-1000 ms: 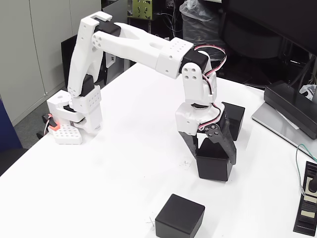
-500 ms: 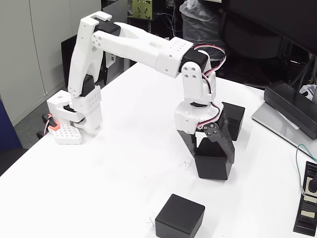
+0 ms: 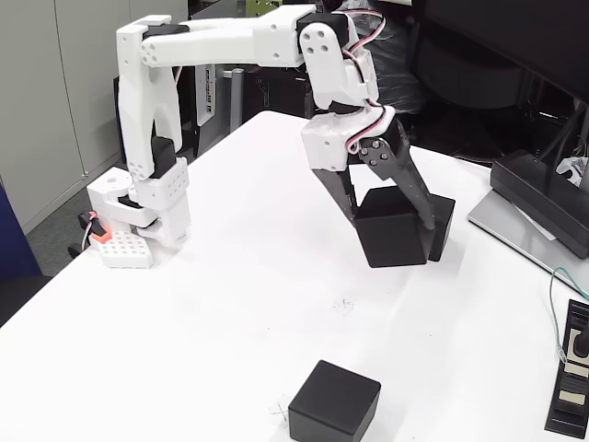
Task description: Stack the 3 blocks
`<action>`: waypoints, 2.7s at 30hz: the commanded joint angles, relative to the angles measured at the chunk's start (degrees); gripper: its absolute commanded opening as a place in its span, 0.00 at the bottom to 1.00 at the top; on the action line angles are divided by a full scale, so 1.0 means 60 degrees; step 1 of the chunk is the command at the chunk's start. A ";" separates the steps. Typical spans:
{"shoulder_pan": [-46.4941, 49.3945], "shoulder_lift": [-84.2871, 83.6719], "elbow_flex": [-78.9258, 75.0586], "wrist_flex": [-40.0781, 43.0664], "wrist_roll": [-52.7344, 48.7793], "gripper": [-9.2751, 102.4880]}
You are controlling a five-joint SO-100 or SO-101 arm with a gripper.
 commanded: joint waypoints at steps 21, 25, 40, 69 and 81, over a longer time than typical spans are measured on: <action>-0.3633 -0.0322 -0.3677 0.2036 0.2051 0.07; -0.3823 -0.0908 -0.3691 0.1890 0.2051 0.07; -0.3779 -0.1948 -0.3691 0.0908 0.2666 0.07; -0.2725 -0.3091 -0.4219 0.0542 0.2974 0.07; -0.2739 -0.3721 -0.4409 0.0527 0.2886 0.07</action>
